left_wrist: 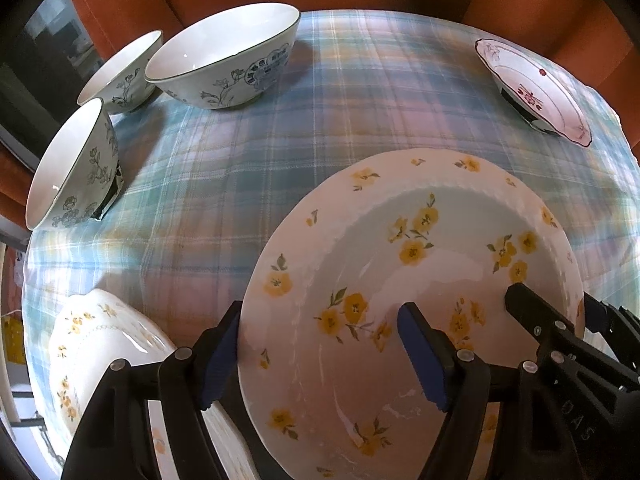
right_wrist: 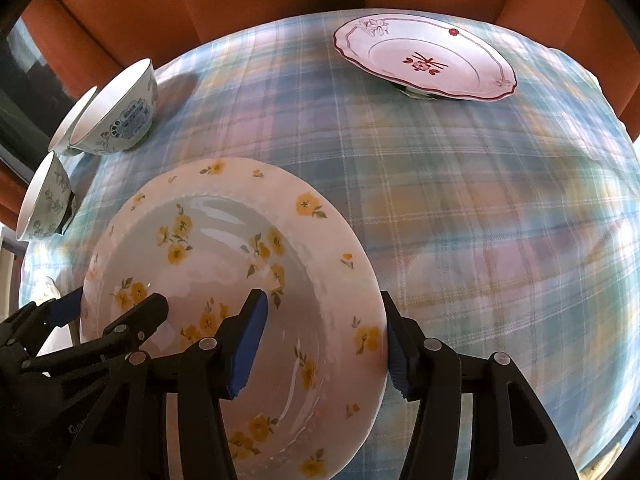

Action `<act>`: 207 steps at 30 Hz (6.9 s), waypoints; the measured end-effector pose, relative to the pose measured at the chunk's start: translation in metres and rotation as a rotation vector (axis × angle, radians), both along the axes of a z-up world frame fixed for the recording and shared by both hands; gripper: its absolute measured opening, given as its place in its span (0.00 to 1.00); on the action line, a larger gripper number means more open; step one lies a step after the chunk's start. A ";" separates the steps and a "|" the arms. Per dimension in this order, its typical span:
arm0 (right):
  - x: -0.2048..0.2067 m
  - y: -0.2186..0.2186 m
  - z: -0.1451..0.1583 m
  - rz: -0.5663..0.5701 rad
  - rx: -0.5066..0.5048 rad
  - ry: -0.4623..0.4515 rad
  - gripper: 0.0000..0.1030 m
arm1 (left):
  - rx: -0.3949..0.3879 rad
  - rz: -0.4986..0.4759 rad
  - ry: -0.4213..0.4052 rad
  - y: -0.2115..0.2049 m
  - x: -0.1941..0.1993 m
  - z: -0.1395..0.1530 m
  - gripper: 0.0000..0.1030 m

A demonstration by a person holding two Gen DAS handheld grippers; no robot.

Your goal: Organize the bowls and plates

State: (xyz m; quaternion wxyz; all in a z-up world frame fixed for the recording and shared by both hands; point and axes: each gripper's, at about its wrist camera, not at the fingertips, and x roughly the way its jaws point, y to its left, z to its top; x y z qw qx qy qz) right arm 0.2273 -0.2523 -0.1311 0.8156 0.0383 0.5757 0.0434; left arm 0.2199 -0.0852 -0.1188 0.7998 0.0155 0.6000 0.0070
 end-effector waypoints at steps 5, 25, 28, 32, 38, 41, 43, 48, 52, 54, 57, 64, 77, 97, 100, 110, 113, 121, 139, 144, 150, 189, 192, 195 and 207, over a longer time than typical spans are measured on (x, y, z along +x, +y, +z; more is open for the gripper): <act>-0.004 -0.010 0.003 -0.021 0.007 0.015 0.57 | 0.004 -0.041 0.004 -0.015 -0.007 0.005 0.74; -0.051 -0.001 0.065 -0.118 -0.081 -0.096 0.57 | -0.078 -0.123 -0.082 0.005 -0.041 0.057 0.73; -0.058 0.014 0.072 -0.106 -0.099 -0.111 0.57 | -0.098 -0.113 -0.096 0.022 -0.046 0.063 0.73; -0.064 0.035 0.079 -0.094 -0.112 -0.118 0.57 | -0.117 -0.099 -0.113 0.044 -0.054 0.068 0.73; -0.073 0.074 0.086 -0.063 -0.137 -0.133 0.57 | -0.141 -0.065 -0.123 0.077 -0.065 0.072 0.73; -0.076 0.092 0.089 -0.048 -0.146 -0.139 0.57 | -0.150 -0.050 -0.129 0.096 -0.071 0.074 0.73; -0.078 0.102 0.090 -0.039 -0.149 -0.142 0.57 | -0.157 -0.039 -0.132 0.109 -0.075 0.074 0.73; -0.084 0.132 0.091 -0.017 -0.158 -0.141 0.57 | -0.168 -0.018 -0.134 0.136 -0.084 0.074 0.73; -0.089 0.154 0.089 -0.003 -0.165 -0.134 0.57 | -0.178 -0.001 -0.129 0.155 -0.089 0.071 0.73; -0.091 0.165 0.087 0.005 -0.171 -0.128 0.57 | -0.183 0.007 -0.120 0.164 -0.091 0.068 0.73; -0.093 0.180 0.082 0.020 -0.181 -0.113 0.57 | -0.193 0.021 -0.102 0.178 -0.096 0.061 0.73; -0.096 0.203 0.068 0.048 -0.200 -0.069 0.57 | -0.209 0.043 -0.050 0.197 -0.100 0.042 0.73; -0.088 0.218 0.045 0.072 -0.232 0.006 0.57 | -0.206 0.042 -0.002 0.202 -0.099 0.020 0.73; -0.077 0.193 0.029 0.060 -0.184 0.059 0.56 | -0.137 0.035 0.040 0.182 -0.088 0.006 0.76; -0.079 0.194 0.029 0.078 -0.177 0.060 0.55 | -0.117 0.045 0.039 0.180 -0.088 0.006 0.77; -0.086 0.177 0.043 0.063 -0.127 0.013 0.43 | 0.006 0.052 0.012 0.161 -0.086 0.010 0.76; -0.090 0.173 0.050 0.060 -0.106 -0.008 0.36 | 0.055 0.037 0.002 0.154 -0.086 0.013 0.71; -0.096 0.177 0.055 0.051 -0.109 -0.034 0.25 | 0.051 0.004 -0.072 0.159 -0.091 0.032 0.71; -0.105 0.246 0.041 0.192 -0.105 -0.004 0.15 | -0.016 0.042 -0.056 0.211 -0.110 0.025 0.72; -0.104 0.234 0.049 0.108 -0.153 -0.037 0.40 | -0.063 -0.007 -0.054 0.204 -0.112 0.024 0.74; -0.107 0.227 0.044 0.051 -0.200 -0.018 0.55 | -0.076 -0.012 -0.061 0.204 -0.115 0.024 0.75; -0.110 0.206 0.028 0.018 -0.130 0.054 0.43 | -0.017 -0.038 -0.077 0.181 -0.119 0.036 0.76; -0.106 0.198 0.043 0.042 -0.129 -0.005 0.44 | -0.014 -0.043 -0.093 0.166 -0.117 0.042 0.76; -0.100 0.183 0.056 0.058 -0.104 -0.045 0.48 | -0.017 -0.031 -0.111 0.151 -0.112 0.048 0.76; -0.051 0.068 0.092 0.090 -0.077 -0.125 0.54 | -0.027 0.036 -0.188 0.036 -0.073 0.079 0.76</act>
